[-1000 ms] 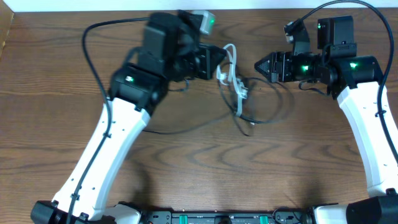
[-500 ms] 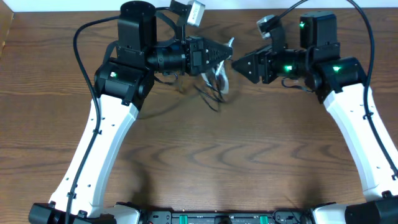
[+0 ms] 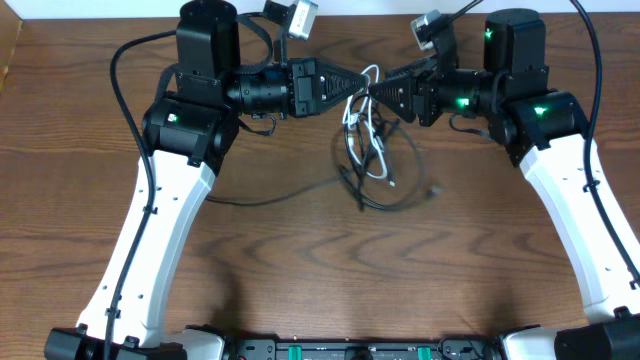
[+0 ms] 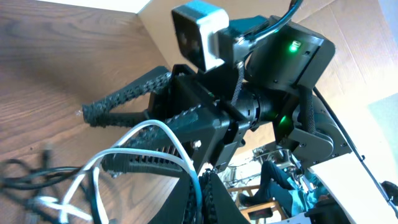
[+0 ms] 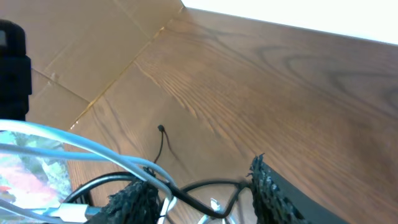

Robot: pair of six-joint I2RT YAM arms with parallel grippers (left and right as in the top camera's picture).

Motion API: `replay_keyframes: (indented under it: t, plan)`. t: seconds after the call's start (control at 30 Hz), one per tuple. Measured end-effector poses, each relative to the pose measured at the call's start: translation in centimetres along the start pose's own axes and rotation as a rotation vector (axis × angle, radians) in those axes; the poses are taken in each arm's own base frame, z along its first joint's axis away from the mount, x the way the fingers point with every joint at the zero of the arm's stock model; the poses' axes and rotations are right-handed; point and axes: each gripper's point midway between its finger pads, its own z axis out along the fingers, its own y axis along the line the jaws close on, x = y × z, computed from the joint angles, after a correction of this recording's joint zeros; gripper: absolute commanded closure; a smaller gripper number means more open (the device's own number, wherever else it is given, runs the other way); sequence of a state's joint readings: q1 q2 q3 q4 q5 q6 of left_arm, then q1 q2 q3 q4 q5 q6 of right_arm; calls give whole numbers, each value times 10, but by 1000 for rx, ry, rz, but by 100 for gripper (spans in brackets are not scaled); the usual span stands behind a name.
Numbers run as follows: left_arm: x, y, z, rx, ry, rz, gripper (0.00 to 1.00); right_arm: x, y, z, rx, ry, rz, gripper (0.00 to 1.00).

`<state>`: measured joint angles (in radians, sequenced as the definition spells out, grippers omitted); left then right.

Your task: Untangle cables

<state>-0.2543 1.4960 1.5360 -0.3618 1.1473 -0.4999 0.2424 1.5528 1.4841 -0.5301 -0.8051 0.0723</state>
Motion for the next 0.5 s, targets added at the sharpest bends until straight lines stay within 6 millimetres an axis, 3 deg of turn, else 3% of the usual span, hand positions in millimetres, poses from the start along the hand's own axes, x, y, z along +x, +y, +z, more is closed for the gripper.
replay_keyframes:
  t: [0.33,0.5]
  plan:
    - [4,-6,0,34,22,-5,92,-11,15,7,-40,-37,-42,63]
    - [5,-8,0,49,32,-6,92,-14,16,7,-42,-48,-47,77]
